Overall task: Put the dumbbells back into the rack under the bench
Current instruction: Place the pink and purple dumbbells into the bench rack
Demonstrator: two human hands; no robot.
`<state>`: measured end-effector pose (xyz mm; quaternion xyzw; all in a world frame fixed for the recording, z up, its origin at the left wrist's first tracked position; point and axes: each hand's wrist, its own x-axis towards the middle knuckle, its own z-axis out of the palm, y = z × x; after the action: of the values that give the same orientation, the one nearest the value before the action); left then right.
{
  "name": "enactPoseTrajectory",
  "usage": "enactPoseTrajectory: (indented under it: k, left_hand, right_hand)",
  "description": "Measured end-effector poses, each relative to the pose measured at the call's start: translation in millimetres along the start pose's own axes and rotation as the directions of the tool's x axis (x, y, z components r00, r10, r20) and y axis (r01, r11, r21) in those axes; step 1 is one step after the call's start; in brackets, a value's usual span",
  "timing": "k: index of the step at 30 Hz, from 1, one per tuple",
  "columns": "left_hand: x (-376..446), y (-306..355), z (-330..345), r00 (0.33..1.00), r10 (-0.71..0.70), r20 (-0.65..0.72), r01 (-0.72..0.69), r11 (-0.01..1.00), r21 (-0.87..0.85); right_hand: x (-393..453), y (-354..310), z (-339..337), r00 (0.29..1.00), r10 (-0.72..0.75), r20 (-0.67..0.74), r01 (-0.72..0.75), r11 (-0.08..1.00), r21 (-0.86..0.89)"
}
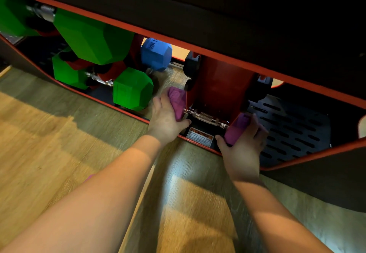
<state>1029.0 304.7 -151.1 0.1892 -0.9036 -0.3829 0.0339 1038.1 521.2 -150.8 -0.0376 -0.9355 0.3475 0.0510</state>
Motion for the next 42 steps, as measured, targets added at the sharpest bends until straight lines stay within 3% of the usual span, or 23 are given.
enactPoseTrajectory:
  k: [25, 32, 42]
  left_hand:
    - [-9.6, 5.9, -0.8, 0.999, 0.01, -0.046, -0.006, 0.997, 0.077]
    - [7.1, 8.1, -11.2, 0.996, -0.006, 0.089, -0.004, 0.994, 0.107]
    - [5.6, 0.6, -9.4, 0.996, 0.024, 0.087, -0.03, 0.997, 0.067]
  right_hand:
    - [8.6, 10.2, 1.6, 0.999, 0.026, 0.031, -0.028, 0.997, 0.067]
    - [0.5, -1.0, 2.0, 0.997, 0.072, 0.017, -0.073, 0.996, 0.042]
    - [2.2, -1.0, -1.8, 0.998, 0.057, 0.027, -0.058, 0.998, 0.021]
